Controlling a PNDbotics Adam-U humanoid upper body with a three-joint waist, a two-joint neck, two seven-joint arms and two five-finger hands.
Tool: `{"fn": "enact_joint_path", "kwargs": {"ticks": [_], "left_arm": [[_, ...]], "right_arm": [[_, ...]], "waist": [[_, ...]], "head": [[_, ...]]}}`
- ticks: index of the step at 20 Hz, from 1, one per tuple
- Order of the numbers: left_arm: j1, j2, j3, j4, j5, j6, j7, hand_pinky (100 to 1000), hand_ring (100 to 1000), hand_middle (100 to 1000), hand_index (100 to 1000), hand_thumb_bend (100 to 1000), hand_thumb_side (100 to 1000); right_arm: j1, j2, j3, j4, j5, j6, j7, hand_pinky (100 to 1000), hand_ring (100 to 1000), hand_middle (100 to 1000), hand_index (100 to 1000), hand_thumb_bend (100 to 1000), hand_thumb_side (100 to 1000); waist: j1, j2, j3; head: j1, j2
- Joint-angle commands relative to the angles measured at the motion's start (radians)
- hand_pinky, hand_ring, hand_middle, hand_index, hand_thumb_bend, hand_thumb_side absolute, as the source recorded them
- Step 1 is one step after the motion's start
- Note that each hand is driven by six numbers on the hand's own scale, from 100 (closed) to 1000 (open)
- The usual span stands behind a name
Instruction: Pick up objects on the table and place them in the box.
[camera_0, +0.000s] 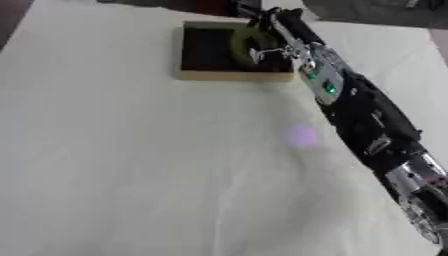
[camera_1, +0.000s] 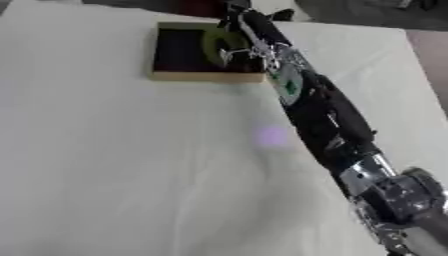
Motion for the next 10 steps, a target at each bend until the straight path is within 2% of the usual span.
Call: {"fn": "enact_joint_path", "kwargs": {"ticks": [1, 2, 5, 10], "left_arm": [[-0.009, 0.017, 0.000, -0.020, 0.008, -0.001, -0.006, 660, 777, 751, 766, 100, 573], [-0.009, 0.017, 0.000, -0.020, 0.008, -0.001, -0.006, 661, 778, 751, 766, 100, 573], [-0.006, 0.018, 0.001, -0.020, 0.007, 0.000, -0.006, 661, 779, 752, 766, 100, 573], [0.003, 0.020, 0.008, -0.020, 0.001, 0.003, -0.003, 662, 779, 753, 766, 100, 573]], "right_arm": [[-0.021, -0.011, -0.008, -0.002, 0.011, 0.002, 0.003, 815, 692, 505, 726, 100, 100], [-0.021, -0.012, -0.008, -0.002, 0.011, 0.002, 0.004, 848, 816, 732, 858, 100, 119], [-0.021, -0.027, 0.022, -0.032, 0.038, 0.010, 0.037, 865, 844, 766, 872, 100, 200], [-0.012, -0.080, 0.038, -0.153, 0.019, 0.007, 0.112, 865, 846, 774, 875, 100, 187]], "waist": [[0.009, -0.017, 0.002], [0.009, -0.017, 0.002], [0.007, -0.019, -0.006], [0.004, -0.025, -0.023]], "head": [[-0.004, -0.014], [-0.004, -0.014], [0.003, 0.008], [0.022, 0.032]]}}
